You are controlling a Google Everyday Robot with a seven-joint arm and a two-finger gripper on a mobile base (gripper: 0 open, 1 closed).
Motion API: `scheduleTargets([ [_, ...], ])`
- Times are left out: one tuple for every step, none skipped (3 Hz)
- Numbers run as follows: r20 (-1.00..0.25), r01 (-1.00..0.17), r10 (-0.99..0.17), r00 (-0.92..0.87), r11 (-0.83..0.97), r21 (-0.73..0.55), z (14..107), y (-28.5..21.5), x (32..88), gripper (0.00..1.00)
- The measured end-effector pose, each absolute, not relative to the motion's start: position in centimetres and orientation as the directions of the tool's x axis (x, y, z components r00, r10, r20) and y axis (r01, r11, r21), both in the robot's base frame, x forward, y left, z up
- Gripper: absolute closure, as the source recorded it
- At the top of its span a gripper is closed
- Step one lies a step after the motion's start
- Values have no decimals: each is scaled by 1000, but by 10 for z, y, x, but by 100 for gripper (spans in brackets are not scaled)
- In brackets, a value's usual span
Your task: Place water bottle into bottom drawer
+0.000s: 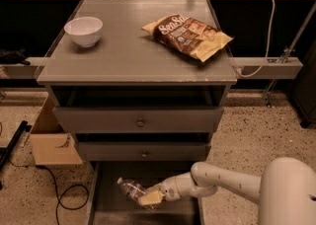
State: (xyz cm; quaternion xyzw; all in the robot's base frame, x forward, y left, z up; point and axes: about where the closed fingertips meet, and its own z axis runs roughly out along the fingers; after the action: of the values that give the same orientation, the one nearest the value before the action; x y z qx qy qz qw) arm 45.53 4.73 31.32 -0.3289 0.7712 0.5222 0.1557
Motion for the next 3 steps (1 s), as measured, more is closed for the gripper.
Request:
scheduleTargets([
  [-583,-669,-343,-737,238,704,313,47,455,100],
  [-549,-644,-363,-753,234,729,297,55,444,100],
  [-552,-644,-362,-751,221,732,301,60,471,100],
])
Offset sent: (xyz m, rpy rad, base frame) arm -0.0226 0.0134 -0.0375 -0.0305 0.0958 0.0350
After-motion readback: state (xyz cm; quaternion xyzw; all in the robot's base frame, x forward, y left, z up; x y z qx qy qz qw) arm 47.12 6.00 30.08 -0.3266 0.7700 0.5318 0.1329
